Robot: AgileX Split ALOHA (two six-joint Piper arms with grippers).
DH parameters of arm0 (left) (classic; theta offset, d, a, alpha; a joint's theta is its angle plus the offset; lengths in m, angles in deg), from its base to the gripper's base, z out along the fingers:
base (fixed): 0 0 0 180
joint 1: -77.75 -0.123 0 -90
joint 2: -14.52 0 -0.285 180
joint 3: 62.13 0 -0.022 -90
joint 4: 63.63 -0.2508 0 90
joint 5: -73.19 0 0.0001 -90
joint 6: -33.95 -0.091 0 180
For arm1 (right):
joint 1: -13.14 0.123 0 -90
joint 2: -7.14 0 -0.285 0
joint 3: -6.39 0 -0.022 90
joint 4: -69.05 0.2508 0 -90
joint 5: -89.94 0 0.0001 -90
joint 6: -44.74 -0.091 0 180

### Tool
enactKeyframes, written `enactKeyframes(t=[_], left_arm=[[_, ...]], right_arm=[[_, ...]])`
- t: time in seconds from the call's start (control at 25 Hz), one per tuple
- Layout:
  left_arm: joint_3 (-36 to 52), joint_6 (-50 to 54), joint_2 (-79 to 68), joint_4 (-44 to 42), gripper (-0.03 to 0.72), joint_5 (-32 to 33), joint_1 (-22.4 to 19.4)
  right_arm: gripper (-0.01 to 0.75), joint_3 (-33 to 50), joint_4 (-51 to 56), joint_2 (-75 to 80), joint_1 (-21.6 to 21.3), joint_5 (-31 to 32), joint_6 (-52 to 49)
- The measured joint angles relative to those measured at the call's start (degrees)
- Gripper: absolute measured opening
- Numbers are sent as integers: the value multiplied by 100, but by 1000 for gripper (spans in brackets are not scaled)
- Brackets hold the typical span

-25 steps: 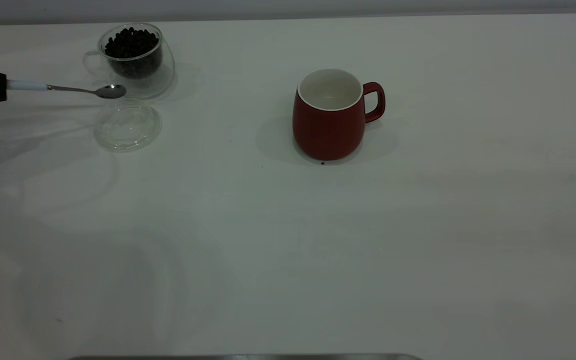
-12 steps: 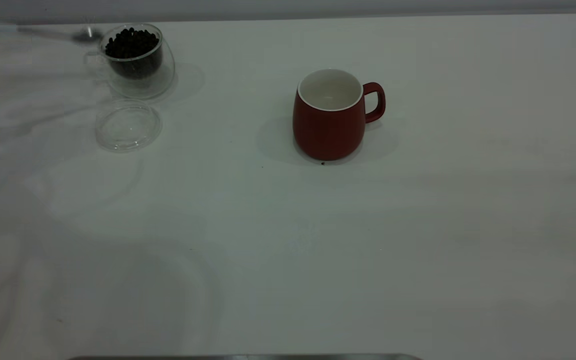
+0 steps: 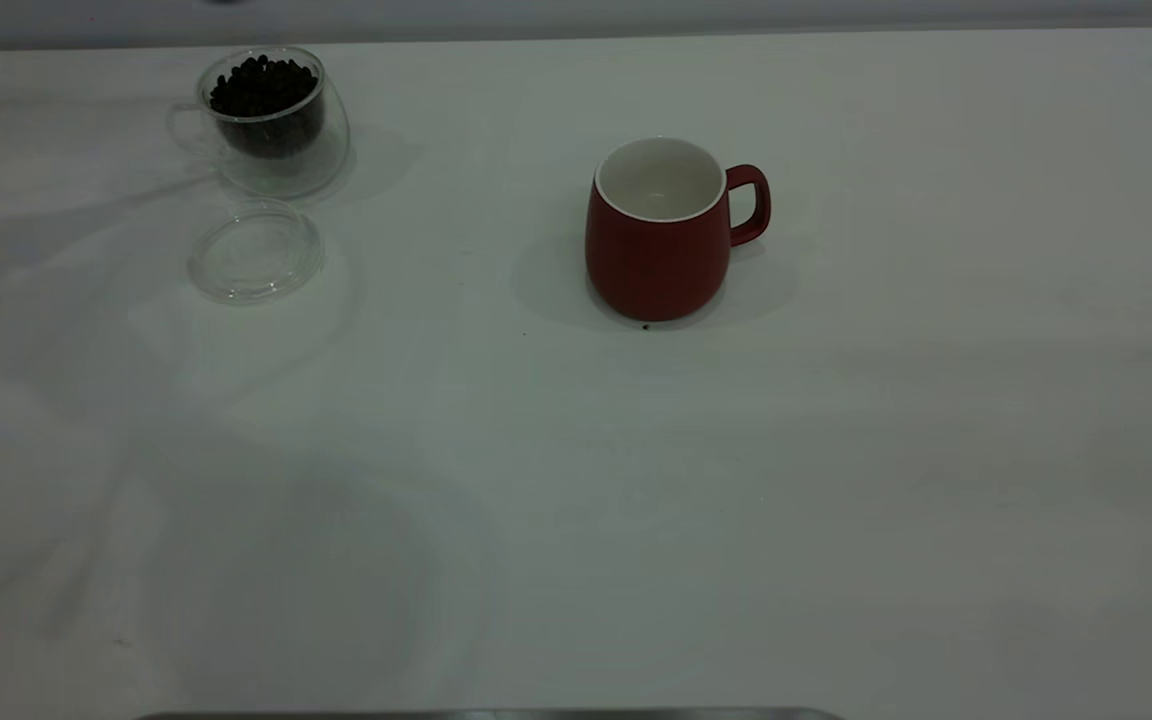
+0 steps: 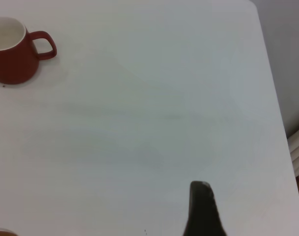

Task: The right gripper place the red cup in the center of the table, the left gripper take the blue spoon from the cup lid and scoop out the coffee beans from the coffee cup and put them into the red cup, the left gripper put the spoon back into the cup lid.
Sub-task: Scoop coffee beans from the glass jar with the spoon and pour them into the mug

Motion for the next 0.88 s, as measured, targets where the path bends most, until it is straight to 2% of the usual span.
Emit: enactKeyframes(t=[0.32, 0.64, 0.88], left_arm=[[-171, 10, -274, -97, 124, -361, 63], [-171, -655, -424, -52, 124, -668, 86], [-171, -1164, -424, 49, 124, -889, 277]], right_arm=[[546, 0, 0, 0, 0, 0, 0], [546, 0, 0, 0, 0, 0, 0], [546, 0, 0, 0, 0, 0, 0]])
